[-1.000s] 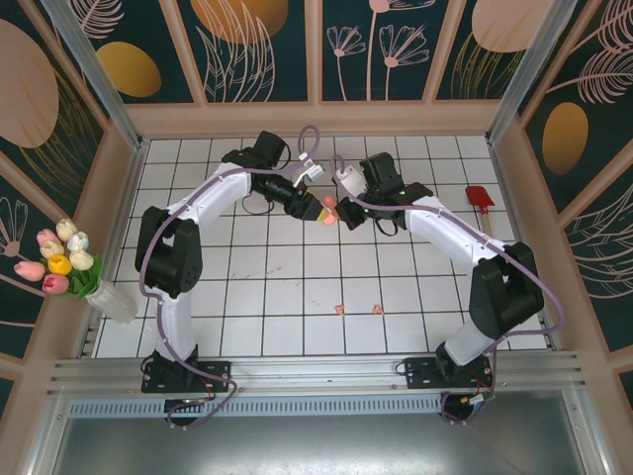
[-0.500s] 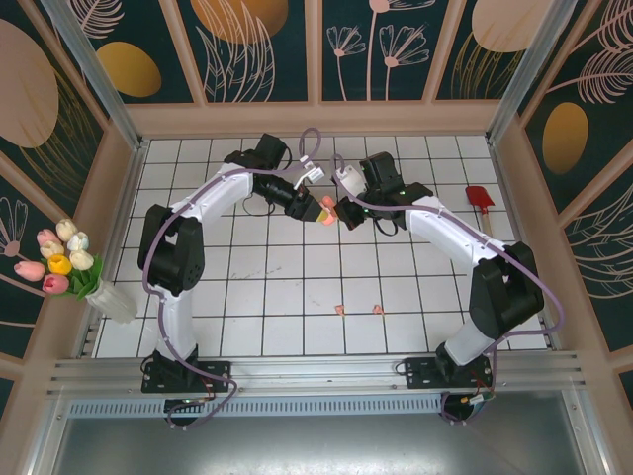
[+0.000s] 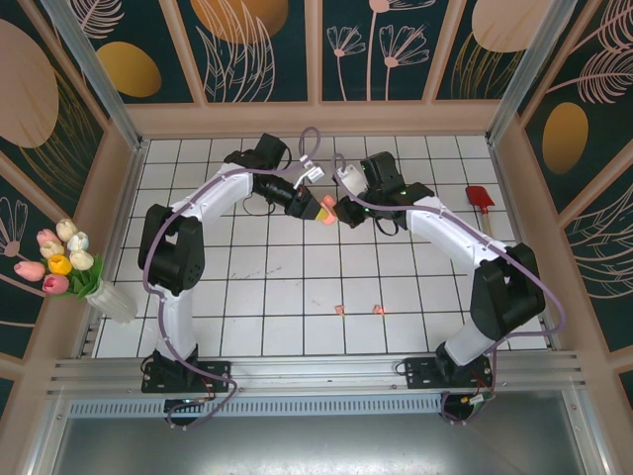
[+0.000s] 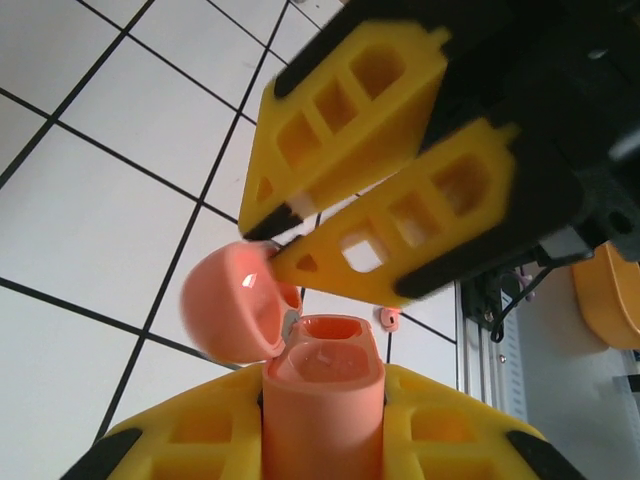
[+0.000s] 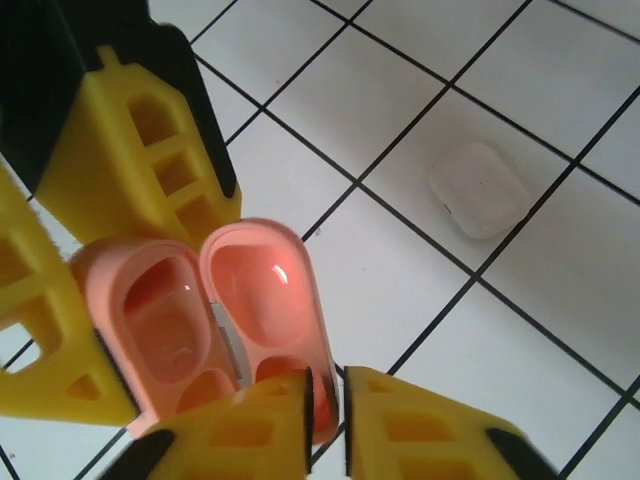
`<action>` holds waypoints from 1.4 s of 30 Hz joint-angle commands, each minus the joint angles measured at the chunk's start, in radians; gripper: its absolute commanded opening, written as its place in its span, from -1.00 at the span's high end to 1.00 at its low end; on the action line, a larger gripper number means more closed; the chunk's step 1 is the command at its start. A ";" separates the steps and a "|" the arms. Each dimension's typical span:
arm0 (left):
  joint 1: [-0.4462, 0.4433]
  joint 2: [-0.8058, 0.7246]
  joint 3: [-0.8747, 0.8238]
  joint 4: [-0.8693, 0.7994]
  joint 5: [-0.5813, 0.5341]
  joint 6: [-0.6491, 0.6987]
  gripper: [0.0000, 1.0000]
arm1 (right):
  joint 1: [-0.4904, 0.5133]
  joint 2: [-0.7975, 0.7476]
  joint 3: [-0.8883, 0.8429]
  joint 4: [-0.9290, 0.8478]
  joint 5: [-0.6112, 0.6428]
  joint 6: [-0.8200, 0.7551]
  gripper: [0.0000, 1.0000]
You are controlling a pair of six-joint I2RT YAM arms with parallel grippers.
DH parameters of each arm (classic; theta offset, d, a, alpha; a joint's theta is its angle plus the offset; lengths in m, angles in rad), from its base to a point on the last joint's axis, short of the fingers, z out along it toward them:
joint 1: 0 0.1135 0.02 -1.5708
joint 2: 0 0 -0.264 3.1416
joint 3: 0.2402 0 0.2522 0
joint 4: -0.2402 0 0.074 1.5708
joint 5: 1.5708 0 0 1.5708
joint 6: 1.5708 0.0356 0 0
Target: Insert wireless bluetooth earbuds into charging case
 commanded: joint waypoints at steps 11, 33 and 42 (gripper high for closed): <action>0.006 -0.273 -0.375 0.728 -0.266 -0.380 1.00 | -0.025 -0.347 -0.204 0.000 0.092 0.470 -0.07; 0.005 -0.564 -1.035 1.788 -0.797 -0.541 1.00 | 0.475 -0.116 -0.439 -0.051 0.299 0.716 -0.13; 0.002 -0.557 -1.063 1.881 -0.866 -0.549 1.00 | 0.485 -0.031 -0.405 -0.077 0.300 0.677 -0.11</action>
